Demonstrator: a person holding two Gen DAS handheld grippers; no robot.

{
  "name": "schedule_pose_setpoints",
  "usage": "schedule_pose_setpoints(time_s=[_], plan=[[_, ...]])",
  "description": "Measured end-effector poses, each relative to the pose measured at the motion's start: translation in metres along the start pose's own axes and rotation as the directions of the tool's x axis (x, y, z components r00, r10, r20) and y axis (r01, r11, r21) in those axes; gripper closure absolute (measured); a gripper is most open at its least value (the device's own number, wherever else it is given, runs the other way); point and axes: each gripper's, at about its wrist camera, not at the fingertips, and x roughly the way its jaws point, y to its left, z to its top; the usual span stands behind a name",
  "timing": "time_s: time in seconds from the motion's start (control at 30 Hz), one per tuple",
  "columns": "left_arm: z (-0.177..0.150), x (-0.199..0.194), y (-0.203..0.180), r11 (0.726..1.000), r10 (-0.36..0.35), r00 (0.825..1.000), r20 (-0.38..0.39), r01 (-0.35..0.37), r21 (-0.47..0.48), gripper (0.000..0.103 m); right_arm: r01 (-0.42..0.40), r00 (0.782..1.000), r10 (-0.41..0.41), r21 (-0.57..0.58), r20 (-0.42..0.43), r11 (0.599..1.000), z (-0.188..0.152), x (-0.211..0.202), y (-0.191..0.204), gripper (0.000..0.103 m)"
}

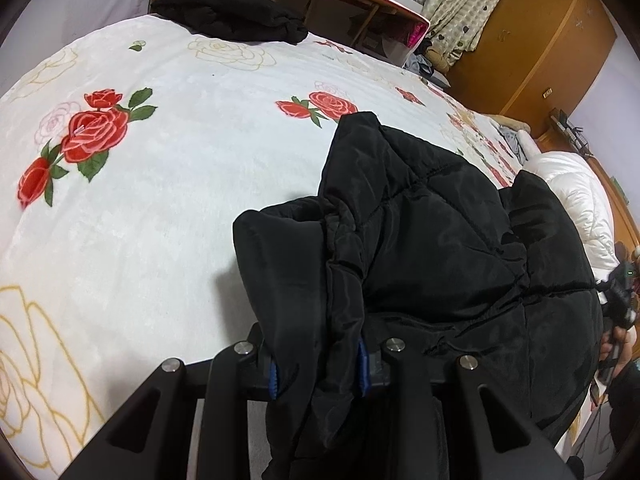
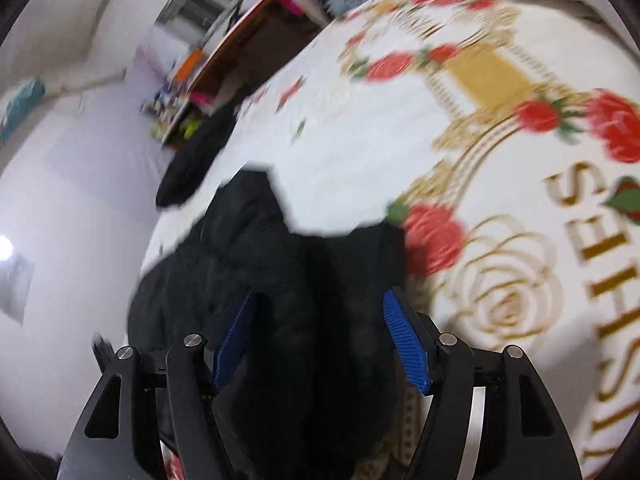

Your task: Fold large clothes

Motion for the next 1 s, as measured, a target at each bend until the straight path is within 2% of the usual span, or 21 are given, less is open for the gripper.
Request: schedule_pose_setpoints(time_s=[0.1, 0.17, 0.3, 0.4, 0.5, 0.53, 0.57, 0.63, 0.7, 0.73, 0.77, 0.8, 0.87, 1.0], plan=[[0.000, 0.001, 0.004, 1.000, -0.004, 1.000, -0.007, 0.004, 0.002, 0.073, 0.062, 0.998, -0.062, -0.007, -0.033, 0.998, 0.003, 0.029, 0.002, 0.019], [0.002, 0.001, 0.004, 1.000, -0.005, 1.000, -0.013, 0.005, 0.009, 0.073, 0.092, 0.995, -0.091, 0.015, -0.040, 0.996, 0.007, 0.037, -0.003, 0.015], [0.002, 0.003, 0.005, 1.000, -0.010, 1.000, -0.013, 0.011, 0.005, 0.072, 0.122, 0.989, -0.121, 0.018, -0.082, 0.992, 0.007, 0.049, -0.009, 0.015], [0.001, 0.002, 0.006, 1.000, -0.017, 1.000, -0.013, 0.017, 0.001, 0.071, 0.092, 0.993, -0.088, 0.048, -0.078, 0.995, 0.008, 0.050, -0.023, 0.011], [0.001, 0.003, 0.007, 1.000, -0.018, 1.000, -0.017, 0.019, 0.010, 0.071, 0.021, 1.000, -0.022, 0.094, 0.007, 0.995, 0.010, 0.031, -0.034, 0.011], [0.002, 0.003, 0.007, 1.000, -0.020, 1.000, -0.019, 0.020, 0.011, 0.071, 0.000, 1.000, -0.001, 0.108, 0.012, 0.994, 0.009, 0.030, -0.038, 0.010], [0.002, 0.004, 0.008, 1.000, -0.021, 1.000, -0.019, 0.021, 0.010, 0.071, -0.024, 1.000, 0.024, 0.128, 0.004, 0.992, 0.007, 0.030, -0.044, 0.010], [0.002, 0.005, 0.008, 1.000, -0.019, 1.000, -0.017, 0.019, 0.010, 0.070, -0.019, 0.998, 0.029, 0.154, -0.063, 0.988, 0.003, 0.044, -0.050, 0.009], [0.001, 0.005, 0.007, 1.000, -0.015, 1.000, -0.015, 0.015, 0.007, 0.070, -0.001, 0.997, 0.012, 0.144, -0.080, 0.990, 0.003, 0.053, -0.046, 0.007], [0.000, 0.006, 0.007, 1.000, -0.014, 1.000, -0.015, 0.014, 0.005, 0.070, 0.012, 0.995, 0.001, 0.129, -0.101, 0.992, 0.005, 0.056, -0.041, 0.009], [0.000, 0.006, 0.007, 1.000, -0.015, 1.000, -0.015, 0.015, 0.005, 0.070, -0.005, 0.991, 0.020, 0.114, -0.131, 0.993, 0.008, 0.059, -0.036, 0.036], [0.001, 0.006, 0.007, 1.000, -0.014, 1.000, -0.016, 0.014, 0.006, 0.070, -0.004, 0.991, 0.016, 0.086, -0.136, 0.996, 0.010, 0.058, -0.028, 0.052], [0.001, 0.005, 0.005, 1.000, -0.009, 1.000, -0.021, 0.009, 0.007, 0.070, 0.029, 0.992, -0.028, 0.005, -0.126, 1.000, 0.013, 0.053, -0.010, 0.070], [0.005, 0.000, 0.002, 1.000, 0.001, 1.000, -0.029, -0.001, 0.015, 0.071, 0.051, 0.996, -0.052, -0.019, -0.073, 0.999, 0.010, 0.033, 0.009, 0.080]])
